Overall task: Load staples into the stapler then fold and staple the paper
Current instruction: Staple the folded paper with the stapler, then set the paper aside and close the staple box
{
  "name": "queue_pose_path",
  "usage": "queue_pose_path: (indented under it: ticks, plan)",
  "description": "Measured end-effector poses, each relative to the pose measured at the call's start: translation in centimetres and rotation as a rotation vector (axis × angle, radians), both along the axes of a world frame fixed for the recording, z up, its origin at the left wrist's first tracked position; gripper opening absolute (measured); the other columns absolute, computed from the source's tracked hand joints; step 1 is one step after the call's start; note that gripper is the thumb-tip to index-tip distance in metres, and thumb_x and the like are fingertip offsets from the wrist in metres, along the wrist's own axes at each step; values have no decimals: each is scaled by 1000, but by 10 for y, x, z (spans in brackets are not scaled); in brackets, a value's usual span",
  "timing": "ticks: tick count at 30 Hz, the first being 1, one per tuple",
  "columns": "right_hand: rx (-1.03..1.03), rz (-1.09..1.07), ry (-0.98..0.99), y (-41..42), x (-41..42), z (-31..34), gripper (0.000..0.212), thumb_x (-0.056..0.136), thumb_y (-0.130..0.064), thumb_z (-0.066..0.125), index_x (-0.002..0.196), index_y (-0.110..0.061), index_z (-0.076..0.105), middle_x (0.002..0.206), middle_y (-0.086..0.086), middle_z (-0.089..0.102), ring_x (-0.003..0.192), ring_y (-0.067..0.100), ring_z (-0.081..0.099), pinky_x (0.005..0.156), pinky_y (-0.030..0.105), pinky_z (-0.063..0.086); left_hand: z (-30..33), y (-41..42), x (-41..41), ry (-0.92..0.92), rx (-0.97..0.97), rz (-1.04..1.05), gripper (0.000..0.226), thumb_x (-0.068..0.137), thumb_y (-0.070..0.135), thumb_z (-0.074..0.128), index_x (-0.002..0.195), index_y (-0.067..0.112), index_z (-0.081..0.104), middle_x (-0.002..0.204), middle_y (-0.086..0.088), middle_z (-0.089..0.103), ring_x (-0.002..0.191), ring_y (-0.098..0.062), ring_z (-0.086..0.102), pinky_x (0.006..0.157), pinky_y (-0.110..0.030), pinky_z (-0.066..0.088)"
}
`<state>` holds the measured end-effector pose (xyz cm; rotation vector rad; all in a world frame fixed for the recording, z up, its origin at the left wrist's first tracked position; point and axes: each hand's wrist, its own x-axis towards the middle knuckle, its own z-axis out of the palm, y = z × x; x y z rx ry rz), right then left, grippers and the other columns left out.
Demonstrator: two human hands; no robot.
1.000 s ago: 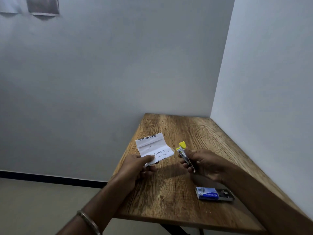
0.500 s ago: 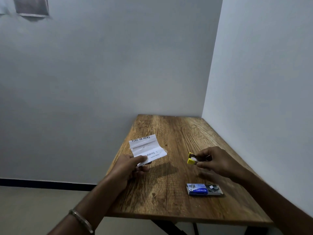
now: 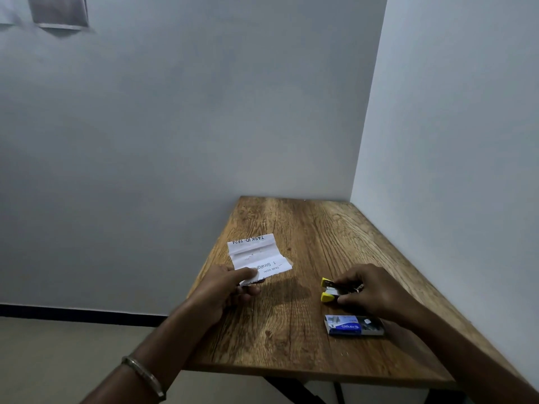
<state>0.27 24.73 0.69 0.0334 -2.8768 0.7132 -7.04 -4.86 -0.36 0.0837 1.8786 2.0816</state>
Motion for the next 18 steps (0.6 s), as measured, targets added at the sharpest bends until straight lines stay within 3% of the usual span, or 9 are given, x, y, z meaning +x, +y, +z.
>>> queue_pose_path:
  ticks: [11, 15, 18]
  plan:
    - [-23, 69, -118, 7, -3, 5, 43, 81, -31, 79, 122, -28, 68, 101, -23, 63, 93, -6, 58, 68, 9, 41, -3, 0, -4, -5, -43, -9, 21, 85, 14, 74, 99, -2, 70, 69, -18, 75, 46, -14, 64, 44, -20, 51]
    - [-62, 23, 248, -3, -7, 26, 39, 78, -33, 81, 116, -27, 71, 106, -8, 70, 97, 5, 61, 74, 16, 45, -4, 1, -4, 3, -42, -5, 22, 85, 15, 74, 100, -1, 71, 72, -19, 76, 48, -14, 65, 44, -21, 51]
    - [111, 189, 477, -35, -10, 34, 39, 75, -32, 84, 111, -22, 74, 102, -4, 73, 94, 13, 64, 83, 34, 53, -4, 1, -4, 0, -41, -9, 21, 85, 14, 74, 99, -1, 72, 75, -20, 76, 49, -14, 66, 43, -21, 51]
